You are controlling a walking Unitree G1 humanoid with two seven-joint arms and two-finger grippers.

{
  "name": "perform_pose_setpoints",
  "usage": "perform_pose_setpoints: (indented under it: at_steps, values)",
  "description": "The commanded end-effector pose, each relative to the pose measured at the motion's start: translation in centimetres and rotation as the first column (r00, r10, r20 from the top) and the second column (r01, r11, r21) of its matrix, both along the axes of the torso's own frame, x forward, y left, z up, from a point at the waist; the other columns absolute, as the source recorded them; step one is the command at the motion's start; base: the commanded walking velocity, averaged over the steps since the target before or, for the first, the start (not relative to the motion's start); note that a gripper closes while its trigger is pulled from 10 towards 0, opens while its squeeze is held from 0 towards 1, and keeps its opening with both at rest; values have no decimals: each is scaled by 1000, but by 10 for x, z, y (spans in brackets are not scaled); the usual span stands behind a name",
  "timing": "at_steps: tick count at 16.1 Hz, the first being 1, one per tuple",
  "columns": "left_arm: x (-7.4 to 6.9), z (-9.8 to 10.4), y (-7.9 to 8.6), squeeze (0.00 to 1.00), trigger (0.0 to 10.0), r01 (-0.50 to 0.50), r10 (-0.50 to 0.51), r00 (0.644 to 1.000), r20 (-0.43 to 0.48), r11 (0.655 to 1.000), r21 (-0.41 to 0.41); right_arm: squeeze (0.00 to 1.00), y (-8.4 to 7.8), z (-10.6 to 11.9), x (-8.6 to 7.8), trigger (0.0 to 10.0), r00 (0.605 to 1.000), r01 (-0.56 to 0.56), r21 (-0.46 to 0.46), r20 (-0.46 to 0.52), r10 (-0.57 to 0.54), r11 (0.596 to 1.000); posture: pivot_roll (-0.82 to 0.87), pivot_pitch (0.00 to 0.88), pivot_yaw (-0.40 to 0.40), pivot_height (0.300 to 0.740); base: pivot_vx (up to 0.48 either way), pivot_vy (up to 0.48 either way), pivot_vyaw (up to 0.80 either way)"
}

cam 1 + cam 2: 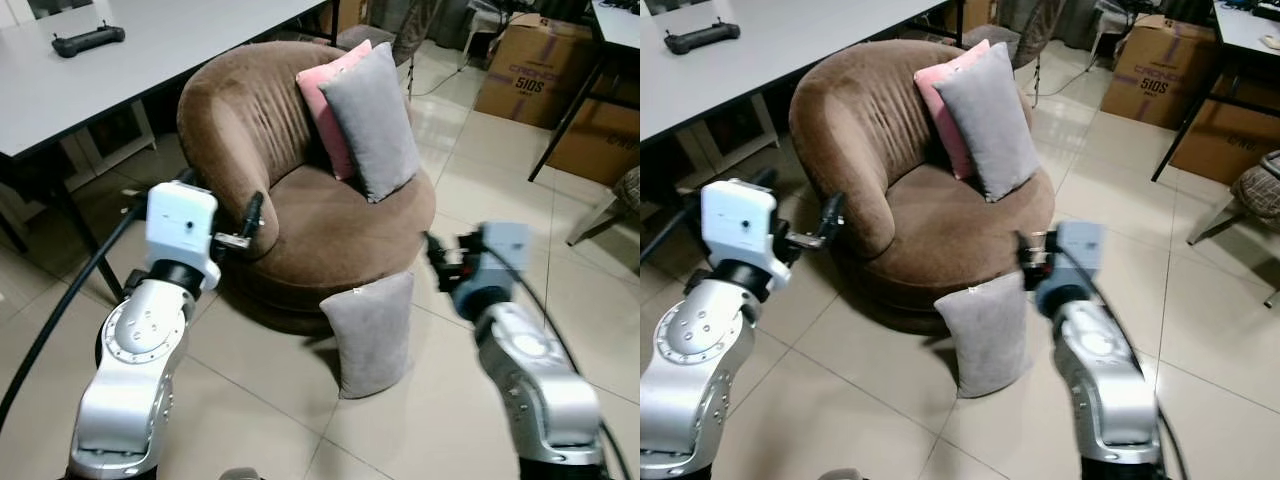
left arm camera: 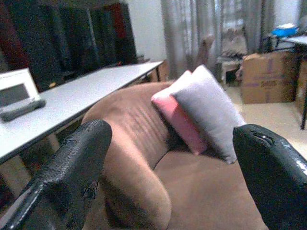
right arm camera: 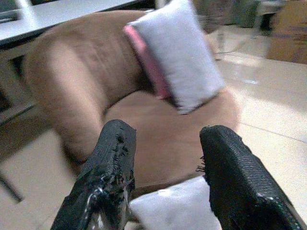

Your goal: Move the pillow to the sofa from floor

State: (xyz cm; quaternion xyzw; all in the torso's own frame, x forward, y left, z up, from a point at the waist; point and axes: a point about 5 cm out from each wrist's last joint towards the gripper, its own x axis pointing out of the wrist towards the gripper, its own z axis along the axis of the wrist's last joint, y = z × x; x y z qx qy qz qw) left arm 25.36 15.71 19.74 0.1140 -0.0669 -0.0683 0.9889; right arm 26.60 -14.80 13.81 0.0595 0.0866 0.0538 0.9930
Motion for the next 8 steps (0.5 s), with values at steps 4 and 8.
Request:
perform_pose_setpoints:
  at_steps: [4, 8]
  values:
    - [-6, -4, 5, 0, 10000, -19, 18, 999, -36, 1000, -20, 0, -1, 3, 2, 10000, 1000, -4, -33, 10, 4, 999, 77, 0, -26, 740, 75, 0, 0]
    - [-15, -22, 15, 0, 10000, -34, 33, 993, -112, 999, -12, 0, -1, -2, 2, 10000, 1000, -6, -58, -1, 6, 998, 79, 0, -33, 740, 397, 0, 0]
